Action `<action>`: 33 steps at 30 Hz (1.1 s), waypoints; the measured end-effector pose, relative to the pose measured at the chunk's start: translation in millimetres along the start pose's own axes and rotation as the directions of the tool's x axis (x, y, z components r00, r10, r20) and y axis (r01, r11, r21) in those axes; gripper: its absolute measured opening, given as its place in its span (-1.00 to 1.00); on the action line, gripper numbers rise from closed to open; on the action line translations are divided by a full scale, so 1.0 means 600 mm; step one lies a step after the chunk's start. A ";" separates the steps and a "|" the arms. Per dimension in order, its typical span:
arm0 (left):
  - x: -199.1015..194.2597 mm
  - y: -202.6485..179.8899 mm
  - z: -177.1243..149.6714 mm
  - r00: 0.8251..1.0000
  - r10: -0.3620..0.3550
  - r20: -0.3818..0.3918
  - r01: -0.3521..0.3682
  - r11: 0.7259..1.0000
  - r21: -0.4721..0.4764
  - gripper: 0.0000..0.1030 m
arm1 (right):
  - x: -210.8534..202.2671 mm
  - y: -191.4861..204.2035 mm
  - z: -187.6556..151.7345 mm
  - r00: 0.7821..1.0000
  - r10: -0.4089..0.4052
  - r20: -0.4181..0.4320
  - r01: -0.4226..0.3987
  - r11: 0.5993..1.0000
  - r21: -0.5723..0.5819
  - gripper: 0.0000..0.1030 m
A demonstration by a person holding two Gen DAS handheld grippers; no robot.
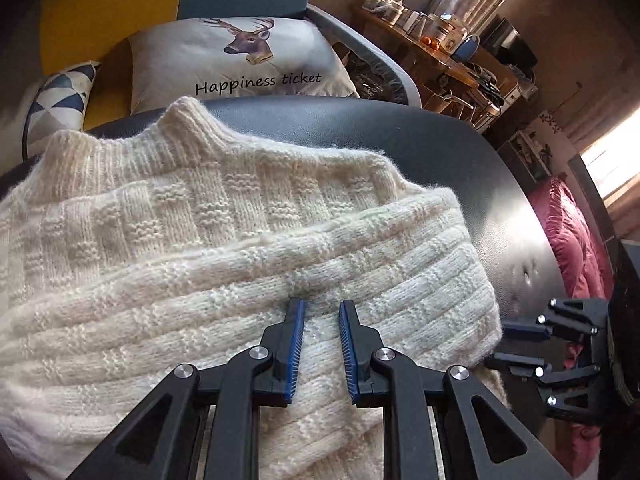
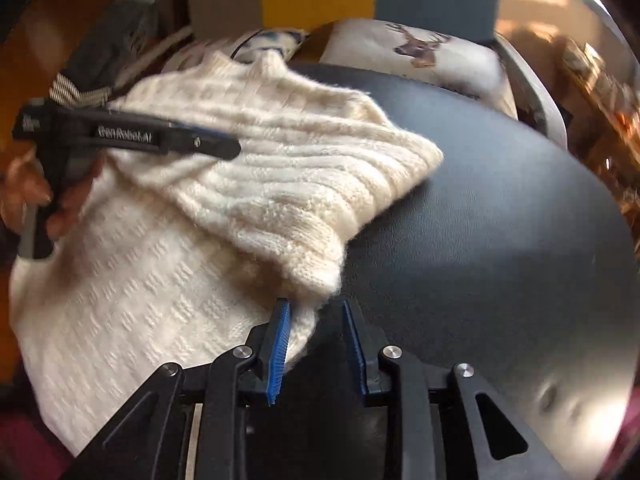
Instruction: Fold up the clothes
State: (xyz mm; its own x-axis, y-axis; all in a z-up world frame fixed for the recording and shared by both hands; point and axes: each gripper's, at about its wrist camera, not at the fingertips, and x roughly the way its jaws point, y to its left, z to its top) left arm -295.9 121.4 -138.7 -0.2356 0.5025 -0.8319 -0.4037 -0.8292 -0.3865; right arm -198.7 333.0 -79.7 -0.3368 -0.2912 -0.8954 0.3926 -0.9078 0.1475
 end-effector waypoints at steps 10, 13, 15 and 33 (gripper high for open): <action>-0.004 0.033 -0.006 0.993 -0.113 0.017 0.114 0.988 -0.104 -0.64 | 0.041 -0.039 -0.120 0.681 0.274 0.679 -0.732 0.245 0.635 0.73; -0.003 0.039 -0.007 0.991 -0.132 0.024 0.134 0.983 -0.122 -0.64 | 0.044 -0.054 -0.108 0.694 0.092 0.714 -0.717 0.183 0.673 0.73; 0.000 0.038 -0.006 0.991 -0.133 0.028 0.136 0.983 -0.122 -0.65 | 0.054 -0.063 -0.105 0.701 0.029 0.713 -0.711 0.110 0.695 0.73; -0.007 0.054 -0.003 0.989 -0.148 0.025 0.150 0.975 -0.162 -0.83 | 0.015 -0.065 -0.149 0.700 -0.089 0.709 -0.702 0.100 0.705 0.68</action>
State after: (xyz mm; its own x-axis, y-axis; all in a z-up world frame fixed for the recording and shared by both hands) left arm -306.5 92.0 -148.5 -0.1954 0.6257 -0.7551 -0.2863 -0.7729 -0.5663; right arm -140.4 392.5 -131.3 -0.8773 -0.3367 -0.3421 -0.3281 -0.0996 0.9394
